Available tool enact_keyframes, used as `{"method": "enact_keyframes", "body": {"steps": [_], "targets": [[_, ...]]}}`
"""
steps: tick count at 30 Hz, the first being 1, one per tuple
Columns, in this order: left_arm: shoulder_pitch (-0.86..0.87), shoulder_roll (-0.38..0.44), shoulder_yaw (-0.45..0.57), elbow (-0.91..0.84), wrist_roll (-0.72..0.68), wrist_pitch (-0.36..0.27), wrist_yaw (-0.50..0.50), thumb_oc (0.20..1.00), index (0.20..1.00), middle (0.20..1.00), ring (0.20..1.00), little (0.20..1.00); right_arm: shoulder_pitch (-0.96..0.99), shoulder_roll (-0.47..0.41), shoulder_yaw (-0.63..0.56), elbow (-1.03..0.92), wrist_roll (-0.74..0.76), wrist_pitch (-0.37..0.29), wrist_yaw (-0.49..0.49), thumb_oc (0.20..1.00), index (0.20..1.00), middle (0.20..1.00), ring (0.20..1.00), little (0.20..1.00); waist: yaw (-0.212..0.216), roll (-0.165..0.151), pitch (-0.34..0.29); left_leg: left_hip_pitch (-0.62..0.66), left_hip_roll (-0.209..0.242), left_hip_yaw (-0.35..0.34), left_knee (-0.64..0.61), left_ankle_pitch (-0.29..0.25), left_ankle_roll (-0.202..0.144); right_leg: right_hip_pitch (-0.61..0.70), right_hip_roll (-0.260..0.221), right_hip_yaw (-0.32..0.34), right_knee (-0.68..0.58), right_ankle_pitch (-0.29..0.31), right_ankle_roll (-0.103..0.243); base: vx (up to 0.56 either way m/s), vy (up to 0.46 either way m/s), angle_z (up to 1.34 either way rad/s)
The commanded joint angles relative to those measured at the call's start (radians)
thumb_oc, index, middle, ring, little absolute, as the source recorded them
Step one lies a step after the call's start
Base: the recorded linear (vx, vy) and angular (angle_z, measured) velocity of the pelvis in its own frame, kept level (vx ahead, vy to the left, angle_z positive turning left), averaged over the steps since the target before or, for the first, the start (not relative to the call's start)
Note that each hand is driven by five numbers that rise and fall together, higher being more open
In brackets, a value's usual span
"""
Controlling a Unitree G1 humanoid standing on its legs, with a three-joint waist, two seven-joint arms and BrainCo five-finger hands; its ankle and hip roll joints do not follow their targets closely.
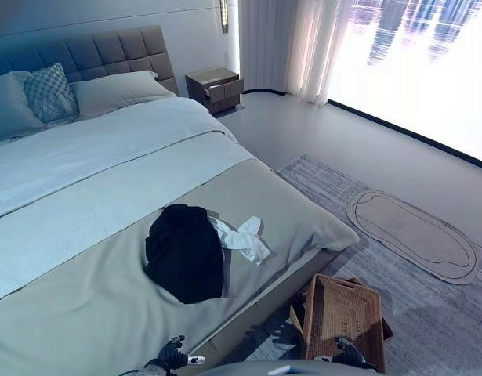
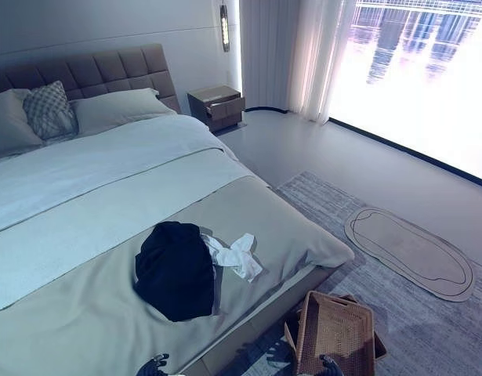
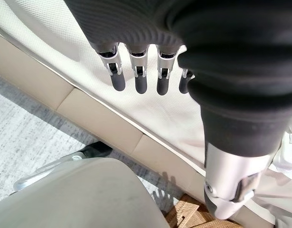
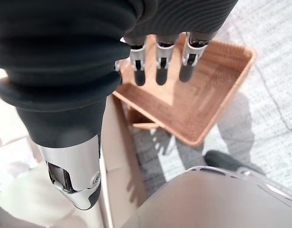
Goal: Pick up clothes into the bucket
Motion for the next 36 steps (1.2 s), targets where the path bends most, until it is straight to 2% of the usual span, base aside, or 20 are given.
{"method": "enact_keyframes", "body": {"steps": [1,7,11,12,15,18,19,20,21,24,30,36], "targets": [[-0.073,-0.043,0.052,0.023,-0.056,-0.02,0.051,1.0,1.0,1.0,1.0,1.0,-0.085,-0.011,0.001,0.028,-0.014,-0.016,-0.026,1.0,1.0,1.0,1.0,1.0,0.004,-0.031,0.053,0.044,-0.049,0.046,0.055,-0.119,0.04,-0.064,-0.046,0.02,0.022,0.046,0.055,0.0,0.0,0.0],[-0.085,-0.016,0.097,0.005,-0.069,-0.03,0.101,1.0,1.0,1.0,1.0,1.0,-0.084,-0.015,-0.007,0.02,-0.011,-0.018,-0.039,1.0,1.0,1.0,1.0,1.0,0.002,-0.034,0.066,0.025,-0.053,0.047,0.066,-0.119,0.042,-0.087,-0.049,0.025,0.039,0.045,0.055,0.0,0.004,-0.01],[-0.156,0.076,0.145,-0.091,-0.089,-0.056,0.174,1.0,1.0,1.0,1.0,1.0,-0.093,-0.037,-0.002,-0.012,-0.013,-0.027,-0.05,1.0,1.0,1.0,1.0,1.0,-0.012,-0.037,0.098,-0.023,-0.052,0.052,0.079,-0.11,0.042,-0.142,-0.051,0.036,0.066,0.047,0.053,-0.06,0.022,-0.02],[-0.156,0.076,0.145,-0.091,-0.089,-0.056,0.174,1.0,1.0,1.0,1.0,1.0,-0.093,-0.037,-0.002,-0.012,-0.013,-0.027,-0.05,1.0,1.0,1.0,1.0,1.0,-0.012,-0.037,0.098,-0.023,-0.052,0.052,0.079,-0.11,0.042,-0.142,-0.051,0.036,0.066,0.047,0.053,-0.06,0.013,-0.03],[-0.236,0.147,0.17,-0.112,-0.101,-0.066,0.232,1.0,1.0,1.0,1.0,1.0,-0.105,-0.046,0.011,-0.041,-0.011,-0.036,-0.051,1.0,1.0,1.0,1.0,1.0,-0.024,-0.04,0.123,-0.066,-0.053,0.059,0.092,-0.102,0.041,-0.188,-0.051,0.042,0.079,0.054,0.053,-0.08,0.025,-0.03],[-0.355,0.231,0.181,-0.127,-0.099,-0.067,0.323,1.0,1.0,1.0,1.0,1.0,-0.133,-0.063,0.029,-0.092,0.009,-0.05,-0.061,1.0,1.0,1.0,1.0,1.0,-0.041,-0.039,0.173,-0.139,-0.061,0.076,0.121,-0.096,0.044,-0.264,-0.056,0.062,0.098,0.07,0.055,-0.12,0.043,-0.06],[-0.356,0.231,0.181,-0.127,-0.098,-0.067,0.323,1.0,1.0,1.0,1.0,1.0,-0.133,-0.063,0.029,-0.092,0.009,-0.05,-0.061,1.0,1.0,1.0,1.0,1.0,-0.041,-0.04,0.172,-0.142,-0.06,0.076,0.123,-0.096,0.044,-0.267,-0.056,0.063,0.099,0.069,0.055,-0.15,0.062,-0.27],[-0.406,0.261,0.188,-0.13,-0.092,-0.065,0.375,1.0,1.0,1.0,1.0,1.0,-0.149,-0.063,0.04,-0.102,0.019,-0.056,-0.067,1.0,1.0,1.0,1.0,1.0,-0.046,-0.04,0.196,-0.178,-0.065,0.09,0.14,-0.096,0.045,-0.307,-0.059,0.08,0.109,0.081,0.057,-0.07,0.029,-0.29],[-0.407,0.261,0.188,-0.13,-0.092,-0.065,0.375,1.0,1.0,1.0,1.0,1.0,-0.15,-0.062,0.04,-0.101,0.019,-0.056,-0.067,1.0,1.0,1.0,1.0,1.0,-0.045,-0.04,0.195,-0.181,-0.065,0.091,0.142,-0.096,0.045,-0.311,-0.059,0.081,0.11,0.081,0.057,-0.12,0.049,-0.4],[-0.461,0.289,0.215,-0.196,-0.097,-0.072,0.459,1.0,1.0,1.0,1.0,1.0,-0.171,-0.063,0.051,-0.117,0.032,-0.063,-0.082,1.0,1.0,1.0,1.0,1.0,-0.042,-0.045,0.236,-0.245,-0.067,0.115,0.179,-0.101,0.049,-0.373,-0.06,0.109,0.112,0.105,0.061,-0.06,0.022,-0.24],[-0.557,0.357,0.194,-0.251,-0.022,-0.061,0.576,1.0,1.0,1.0,1.0,1.0,-0.223,-0.064,0.071,-0.141,0.067,-0.081,-0.108,1.0,1.0,1.0,1.0,1.0,-0.049,-0.067,0.299,-0.33,-0.062,0.153,0.24,-0.117,0.058,-0.461,-0.058,0.164,0.118,0.134,0.071,-0.06,0.028,-0.25],[-0.666,0.434,0.144,-0.225,0.017,-0.048,0.601,1.0,1.0,1.0,1.0,1.0,-0.261,-0.062,0.102,-0.197,0.11,-0.105,-0.11,1.0,1.0,1.0,1.0,1.0,-0.063,-0.093,0.349,-0.421,-0.049,0.2,0.296,-0.135,0.065,-0.554,-0.053,0.217,0.112,0.169,0.081,-0.06,0.032,-0.25]]}}
